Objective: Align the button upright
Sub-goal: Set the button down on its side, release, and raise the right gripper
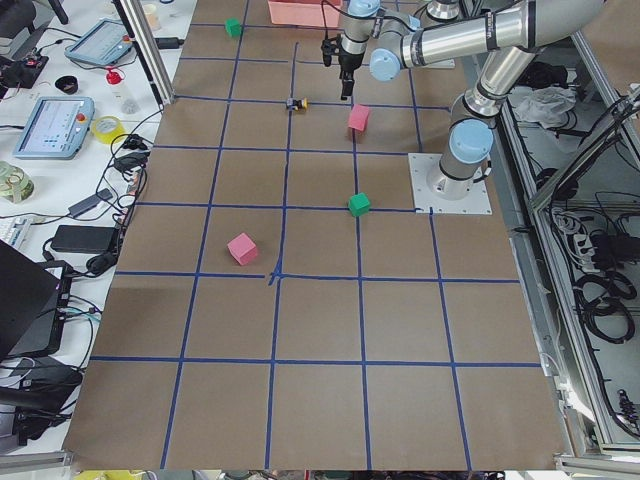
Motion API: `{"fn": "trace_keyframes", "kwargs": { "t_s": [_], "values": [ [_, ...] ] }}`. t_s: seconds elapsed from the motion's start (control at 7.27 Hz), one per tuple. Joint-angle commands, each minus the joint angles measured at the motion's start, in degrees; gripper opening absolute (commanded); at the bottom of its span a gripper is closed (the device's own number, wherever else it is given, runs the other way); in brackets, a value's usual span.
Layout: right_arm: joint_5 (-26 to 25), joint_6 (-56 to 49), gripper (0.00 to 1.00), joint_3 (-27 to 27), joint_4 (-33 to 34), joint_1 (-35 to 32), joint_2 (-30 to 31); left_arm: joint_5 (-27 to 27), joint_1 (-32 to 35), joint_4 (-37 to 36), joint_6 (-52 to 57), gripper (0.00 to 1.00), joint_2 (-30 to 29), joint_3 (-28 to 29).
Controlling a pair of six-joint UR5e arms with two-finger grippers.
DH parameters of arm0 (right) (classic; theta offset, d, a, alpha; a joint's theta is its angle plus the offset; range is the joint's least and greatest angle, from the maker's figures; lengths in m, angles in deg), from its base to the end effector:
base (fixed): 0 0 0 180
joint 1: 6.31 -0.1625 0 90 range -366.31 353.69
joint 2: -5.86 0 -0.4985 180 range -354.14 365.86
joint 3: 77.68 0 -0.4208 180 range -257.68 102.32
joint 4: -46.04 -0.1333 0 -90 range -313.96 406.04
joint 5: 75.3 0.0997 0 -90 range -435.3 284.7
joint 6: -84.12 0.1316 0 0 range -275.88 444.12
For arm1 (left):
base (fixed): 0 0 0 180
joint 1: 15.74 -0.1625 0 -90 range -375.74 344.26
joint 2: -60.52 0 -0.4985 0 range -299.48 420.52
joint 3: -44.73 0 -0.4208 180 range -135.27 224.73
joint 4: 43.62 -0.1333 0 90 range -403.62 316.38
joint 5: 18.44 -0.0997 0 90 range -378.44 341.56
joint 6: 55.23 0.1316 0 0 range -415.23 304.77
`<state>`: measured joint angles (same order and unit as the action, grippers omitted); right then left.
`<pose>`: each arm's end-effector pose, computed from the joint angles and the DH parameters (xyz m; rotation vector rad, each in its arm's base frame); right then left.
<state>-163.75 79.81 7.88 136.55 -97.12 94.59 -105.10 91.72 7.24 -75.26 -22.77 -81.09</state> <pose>0.1445 -0.5372 0.5593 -0.1405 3.1117 -0.1013 -0.2636 -0.3683 0.3409 0.0600 -3.0216 0.2228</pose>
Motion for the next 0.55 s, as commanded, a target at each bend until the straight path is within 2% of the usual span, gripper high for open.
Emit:
{"fn": "trace_keyframes", "kwargs": {
  "t_s": [0.0,0.28,0.41],
  "values": [
    [0.2,-0.6,1.00,1.3,4.3,0.0,-0.8,-2.3,2.3,-12.8,-0.4,0.99,-3.8,-3.6],
    [0.3,-1.0,1.00,1.6,4.7,0.6,-0.8,-4.2,4.2,-22.2,-0.5,0.99,-6.4,-6.6],
    [0.4,-1.6,1.00,1.8,4.9,0.6,-0.8,-7.1,5.4,-25.8,-0.6,0.98,-8.2,-6.8]
  ]
}}
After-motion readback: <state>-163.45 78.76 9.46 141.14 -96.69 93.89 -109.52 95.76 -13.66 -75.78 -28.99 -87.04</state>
